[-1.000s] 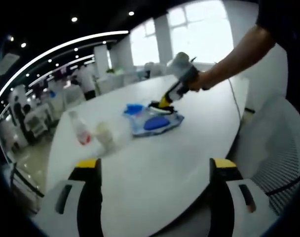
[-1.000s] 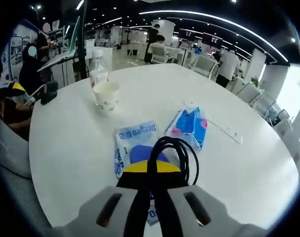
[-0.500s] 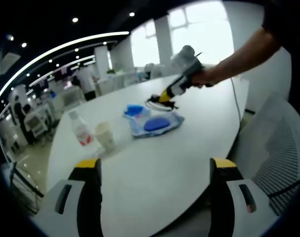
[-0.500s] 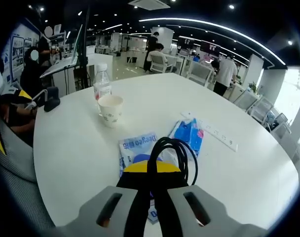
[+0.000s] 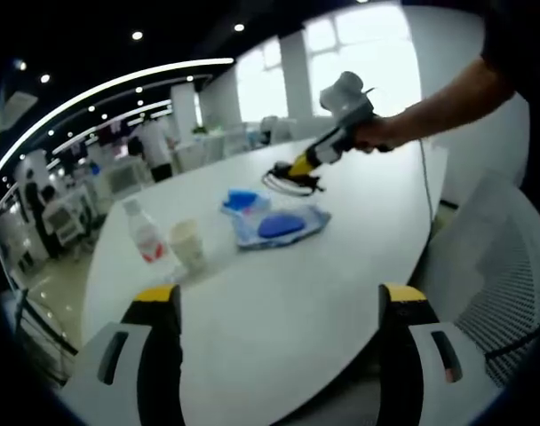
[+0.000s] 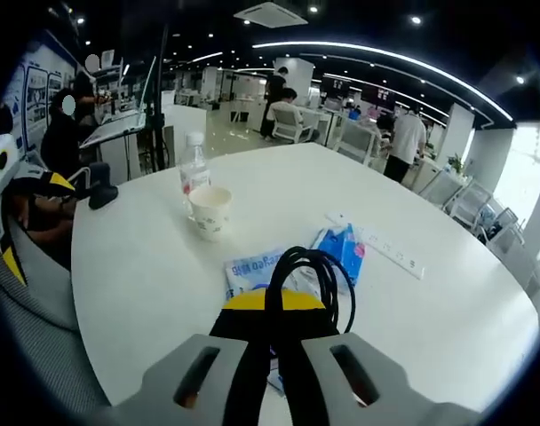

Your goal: Arrange the tabletop items into an orderly group along one side of the table until the central work area is clear of visible clutter.

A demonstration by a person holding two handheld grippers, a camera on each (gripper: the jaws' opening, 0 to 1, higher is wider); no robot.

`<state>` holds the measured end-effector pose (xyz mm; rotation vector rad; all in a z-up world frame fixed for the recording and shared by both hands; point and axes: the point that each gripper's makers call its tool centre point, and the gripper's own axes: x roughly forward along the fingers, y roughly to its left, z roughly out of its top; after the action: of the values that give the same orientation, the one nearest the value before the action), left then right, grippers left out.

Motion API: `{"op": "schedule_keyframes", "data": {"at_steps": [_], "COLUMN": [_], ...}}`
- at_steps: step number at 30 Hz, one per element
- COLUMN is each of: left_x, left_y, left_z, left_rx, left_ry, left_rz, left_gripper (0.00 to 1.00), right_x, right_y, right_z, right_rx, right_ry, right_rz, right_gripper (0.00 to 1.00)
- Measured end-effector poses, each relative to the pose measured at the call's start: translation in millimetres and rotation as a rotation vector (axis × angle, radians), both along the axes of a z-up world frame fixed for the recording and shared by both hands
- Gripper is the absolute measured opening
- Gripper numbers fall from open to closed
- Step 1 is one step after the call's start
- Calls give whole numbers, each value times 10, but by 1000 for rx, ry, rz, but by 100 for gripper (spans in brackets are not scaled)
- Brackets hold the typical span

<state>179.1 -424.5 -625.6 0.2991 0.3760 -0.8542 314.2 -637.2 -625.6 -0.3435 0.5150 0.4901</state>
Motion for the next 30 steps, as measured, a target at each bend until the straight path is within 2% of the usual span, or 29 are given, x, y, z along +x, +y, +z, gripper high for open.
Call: {"op": "schedule_keyframes", "data": {"at_steps": [17, 30], "left_x": [27, 45], "left_y": [2, 9], "left_z": [45, 79], "left_rx": [-52, -70], "left_ry": [-2, -6], "left_rz": [20, 30], "left_gripper": [96, 100], "right_x": [-298, -607], "right_y": [27, 258], "right_z": [79, 17], "right_rx": [-3, -8], "right_ry": [-2, 27], "right_rz": [30, 103], "right_gripper": [0, 0]}}
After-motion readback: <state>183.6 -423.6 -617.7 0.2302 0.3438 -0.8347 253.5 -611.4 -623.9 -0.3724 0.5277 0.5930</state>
